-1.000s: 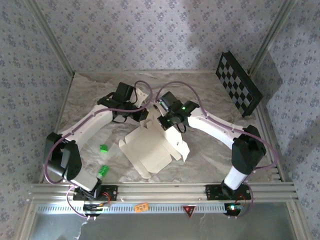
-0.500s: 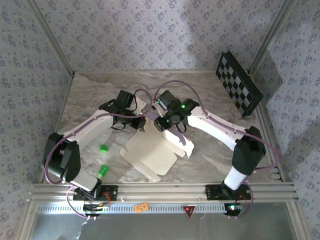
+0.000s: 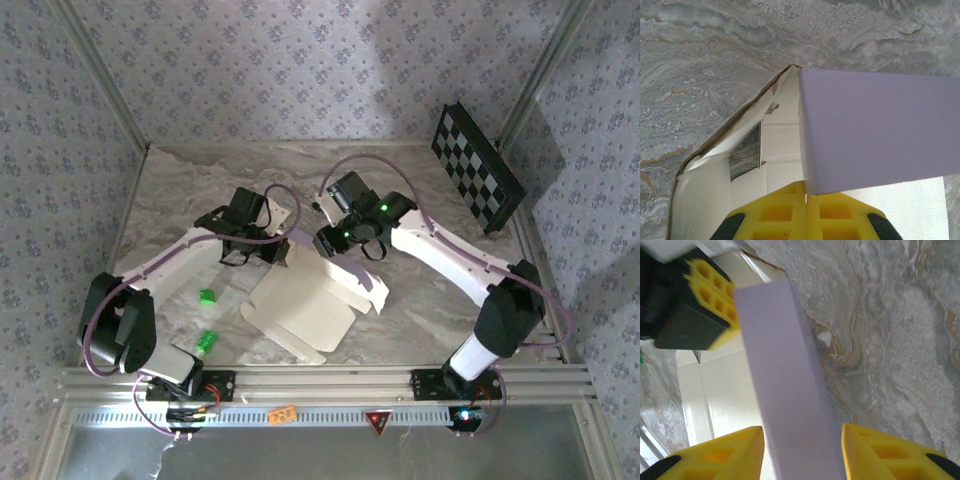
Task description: Fold the paper box
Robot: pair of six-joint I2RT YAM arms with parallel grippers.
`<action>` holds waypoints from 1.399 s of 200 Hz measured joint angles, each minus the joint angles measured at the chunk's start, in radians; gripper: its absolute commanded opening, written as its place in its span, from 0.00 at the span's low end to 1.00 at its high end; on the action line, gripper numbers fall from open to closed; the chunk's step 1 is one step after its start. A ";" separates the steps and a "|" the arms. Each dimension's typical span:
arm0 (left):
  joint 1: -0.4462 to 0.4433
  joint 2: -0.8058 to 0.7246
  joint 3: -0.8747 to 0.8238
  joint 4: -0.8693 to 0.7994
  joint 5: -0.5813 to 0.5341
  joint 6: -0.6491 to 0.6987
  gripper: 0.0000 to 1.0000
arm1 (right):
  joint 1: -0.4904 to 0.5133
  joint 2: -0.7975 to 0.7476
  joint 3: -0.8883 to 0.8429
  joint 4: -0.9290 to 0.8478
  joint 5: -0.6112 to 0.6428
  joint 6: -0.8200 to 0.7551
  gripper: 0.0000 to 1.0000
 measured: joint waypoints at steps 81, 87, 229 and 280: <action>0.000 -0.074 -0.014 -0.013 -0.031 -0.017 0.31 | -0.039 0.027 -0.084 0.085 -0.114 0.007 0.35; 0.000 -0.094 -0.013 -0.016 -0.038 -0.019 0.32 | -0.040 0.027 -0.084 0.089 -0.115 0.007 0.35; 0.028 -0.004 0.099 -0.160 -0.178 -0.018 0.22 | -0.046 0.027 -0.089 0.106 -0.117 0.008 0.35; 0.028 -0.002 0.108 -0.193 -0.097 -0.058 0.11 | -0.046 0.026 -0.093 0.114 -0.116 0.013 0.34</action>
